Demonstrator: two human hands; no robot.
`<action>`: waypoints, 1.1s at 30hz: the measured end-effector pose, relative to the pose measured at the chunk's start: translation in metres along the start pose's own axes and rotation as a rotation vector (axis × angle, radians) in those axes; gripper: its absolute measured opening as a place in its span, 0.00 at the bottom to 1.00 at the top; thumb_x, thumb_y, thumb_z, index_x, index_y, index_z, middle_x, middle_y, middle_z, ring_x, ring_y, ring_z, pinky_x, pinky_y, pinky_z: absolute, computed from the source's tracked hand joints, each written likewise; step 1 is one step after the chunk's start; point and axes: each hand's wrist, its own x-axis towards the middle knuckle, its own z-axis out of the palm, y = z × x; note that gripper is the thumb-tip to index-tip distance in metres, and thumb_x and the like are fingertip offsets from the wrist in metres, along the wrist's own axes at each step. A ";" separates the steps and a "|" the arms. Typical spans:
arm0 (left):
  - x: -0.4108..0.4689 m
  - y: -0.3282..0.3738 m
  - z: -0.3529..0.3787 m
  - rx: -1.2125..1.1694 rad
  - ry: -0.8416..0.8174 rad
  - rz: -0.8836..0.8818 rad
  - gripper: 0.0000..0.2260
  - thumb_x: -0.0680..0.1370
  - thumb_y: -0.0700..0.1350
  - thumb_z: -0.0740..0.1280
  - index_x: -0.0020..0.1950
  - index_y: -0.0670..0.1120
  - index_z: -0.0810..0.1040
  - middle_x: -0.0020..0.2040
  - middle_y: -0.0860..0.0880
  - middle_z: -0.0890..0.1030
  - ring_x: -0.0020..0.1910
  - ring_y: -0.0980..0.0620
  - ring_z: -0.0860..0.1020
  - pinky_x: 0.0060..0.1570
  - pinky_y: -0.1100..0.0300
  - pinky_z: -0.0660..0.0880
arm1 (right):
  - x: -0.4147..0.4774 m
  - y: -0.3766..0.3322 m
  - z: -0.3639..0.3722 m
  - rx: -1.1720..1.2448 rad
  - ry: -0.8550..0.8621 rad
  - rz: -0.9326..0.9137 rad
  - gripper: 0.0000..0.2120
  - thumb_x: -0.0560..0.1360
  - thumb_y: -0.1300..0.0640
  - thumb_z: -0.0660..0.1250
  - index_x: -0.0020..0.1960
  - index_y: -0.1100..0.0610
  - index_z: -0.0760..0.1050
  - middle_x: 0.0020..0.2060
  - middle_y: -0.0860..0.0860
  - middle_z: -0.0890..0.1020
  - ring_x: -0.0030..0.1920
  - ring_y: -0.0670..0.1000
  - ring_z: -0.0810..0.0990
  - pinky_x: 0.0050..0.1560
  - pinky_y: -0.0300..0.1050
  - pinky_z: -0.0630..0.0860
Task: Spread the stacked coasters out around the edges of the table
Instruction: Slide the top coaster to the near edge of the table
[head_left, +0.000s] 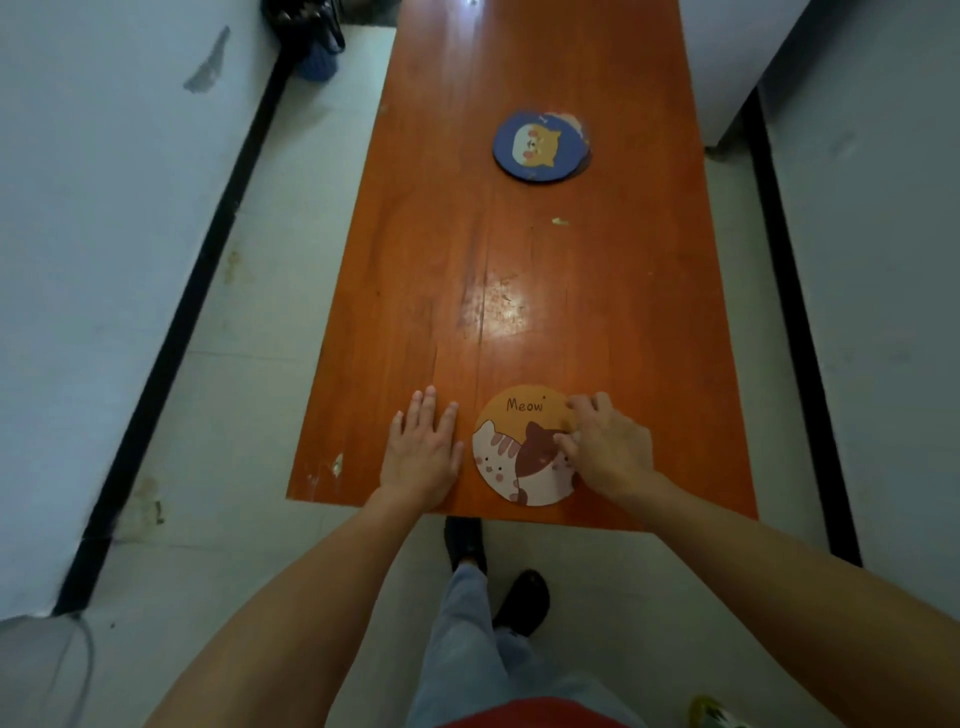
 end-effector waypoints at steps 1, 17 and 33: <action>-0.006 -0.005 -0.010 -0.019 -0.003 0.010 0.25 0.81 0.55 0.54 0.76 0.49 0.56 0.78 0.42 0.55 0.76 0.42 0.54 0.73 0.46 0.55 | 0.004 -0.011 -0.007 -0.007 -0.003 -0.044 0.17 0.76 0.44 0.64 0.61 0.51 0.70 0.52 0.50 0.75 0.43 0.49 0.74 0.37 0.45 0.73; -0.110 -0.250 -0.138 -0.027 0.207 -0.213 0.12 0.79 0.50 0.58 0.56 0.46 0.77 0.52 0.45 0.79 0.48 0.43 0.79 0.46 0.52 0.75 | 0.061 -0.306 -0.067 -0.198 0.061 -0.679 0.12 0.77 0.54 0.61 0.58 0.56 0.75 0.53 0.55 0.79 0.54 0.57 0.78 0.48 0.51 0.76; -0.052 -0.507 -0.222 0.105 0.240 -0.082 0.11 0.80 0.48 0.58 0.53 0.44 0.76 0.49 0.46 0.79 0.43 0.47 0.78 0.48 0.53 0.77 | 0.166 -0.536 -0.057 -0.262 0.106 -0.639 0.13 0.78 0.53 0.61 0.60 0.57 0.72 0.52 0.55 0.78 0.50 0.55 0.78 0.52 0.51 0.76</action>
